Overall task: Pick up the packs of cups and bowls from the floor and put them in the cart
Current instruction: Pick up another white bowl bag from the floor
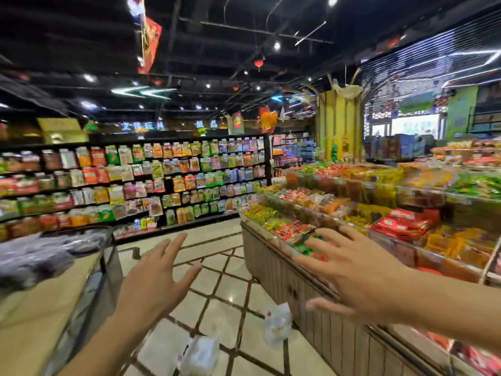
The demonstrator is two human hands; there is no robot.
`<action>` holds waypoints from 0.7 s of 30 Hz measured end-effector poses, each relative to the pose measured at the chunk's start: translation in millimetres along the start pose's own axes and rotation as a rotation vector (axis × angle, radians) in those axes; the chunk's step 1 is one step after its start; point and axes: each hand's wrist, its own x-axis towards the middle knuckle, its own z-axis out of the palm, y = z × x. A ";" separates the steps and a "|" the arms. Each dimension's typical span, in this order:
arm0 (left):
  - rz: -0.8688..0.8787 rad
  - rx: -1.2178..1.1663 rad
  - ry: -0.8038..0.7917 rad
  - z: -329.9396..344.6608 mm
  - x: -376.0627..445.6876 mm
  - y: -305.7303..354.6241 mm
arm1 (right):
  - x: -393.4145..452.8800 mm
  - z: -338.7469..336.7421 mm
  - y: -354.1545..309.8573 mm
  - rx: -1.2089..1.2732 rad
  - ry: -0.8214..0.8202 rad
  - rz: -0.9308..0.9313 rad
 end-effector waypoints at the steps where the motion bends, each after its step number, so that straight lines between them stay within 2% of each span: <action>1: 0.021 0.018 -0.004 1.5 9.5 -5.7 | -1.5 19.7 2.1 0.052 0.015 0.055; 4: 0.092 0.042 0.016 2.9 37.4 -26.1 | -3.5 111.8 -0.2 0.244 -0.031 0.216; 7: 0.123 0.006 0.114 21.4 74.2 -58.1 | 40.7 185.1 -29.5 0.468 0.103 0.335; 9: 0.143 -0.039 0.163 47.0 107.4 -82.0 | 105.2 190.7 -74.5 0.592 0.110 0.335; 12: 0.099 -0.104 0.087 96.7 158.4 -118.3 | 225.8 188.1 -125.9 0.704 0.184 0.240; 16: 0.130 -0.092 0.016 146.5 222.5 -156.0 | 351.8 197.0 -137.7 0.810 0.329 0.268; 21: 0.132 -0.071 -0.010 185.6 294.5 -189.2 | 440.3 213.1 -121.6 0.809 0.365 0.303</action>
